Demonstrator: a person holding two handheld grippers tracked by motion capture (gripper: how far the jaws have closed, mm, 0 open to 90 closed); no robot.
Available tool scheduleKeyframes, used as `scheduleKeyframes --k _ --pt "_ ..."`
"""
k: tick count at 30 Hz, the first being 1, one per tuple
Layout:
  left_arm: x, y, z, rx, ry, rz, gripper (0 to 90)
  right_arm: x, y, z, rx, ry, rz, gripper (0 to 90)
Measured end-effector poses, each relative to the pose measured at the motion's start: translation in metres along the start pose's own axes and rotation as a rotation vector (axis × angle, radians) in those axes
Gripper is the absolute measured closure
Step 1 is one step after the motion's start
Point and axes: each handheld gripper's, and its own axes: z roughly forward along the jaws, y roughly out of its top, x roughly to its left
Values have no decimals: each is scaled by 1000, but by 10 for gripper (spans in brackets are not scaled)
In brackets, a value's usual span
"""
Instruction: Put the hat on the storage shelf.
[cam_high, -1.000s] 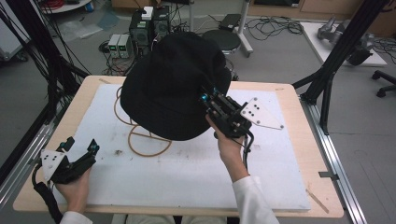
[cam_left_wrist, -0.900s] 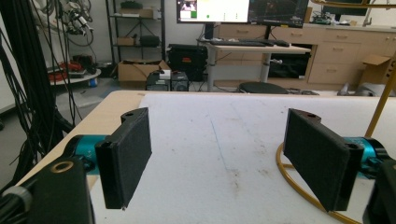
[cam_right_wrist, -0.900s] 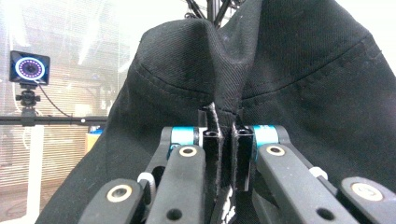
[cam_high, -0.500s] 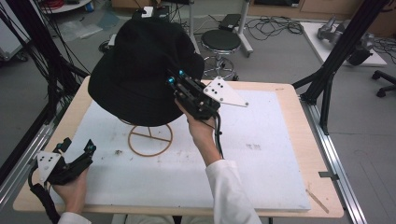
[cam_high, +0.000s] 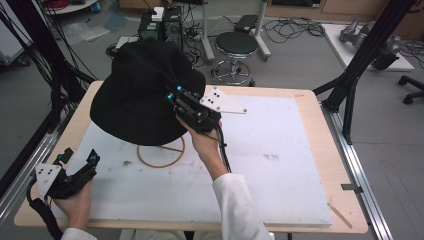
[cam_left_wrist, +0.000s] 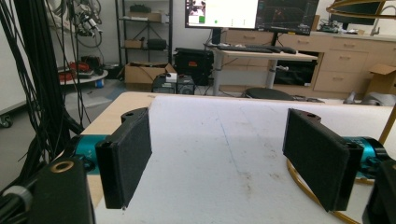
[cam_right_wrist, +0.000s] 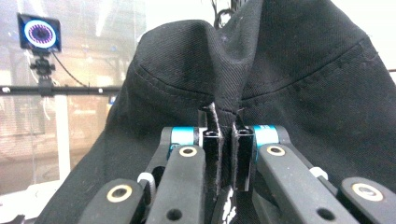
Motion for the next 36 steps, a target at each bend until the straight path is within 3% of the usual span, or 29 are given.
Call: scheduleKeyframes --k 4,10,25,33,36 --pt "0 0 0 4 4 6 239 0 -17 0 53 14 14 868" --pt "0 0 0 0 13 5 239 -3 -31 2 85 26 33 868" --pt "-2 0 0 -3 10 5 240 -3 -37 5 124 28 63 819" --pt "-3 1 -1 -14 17 1 242 1 -37 4 124 20 39 784" --pt "-4 0 0 -17 15 3 242 0 -41 1 125 17 52 752"
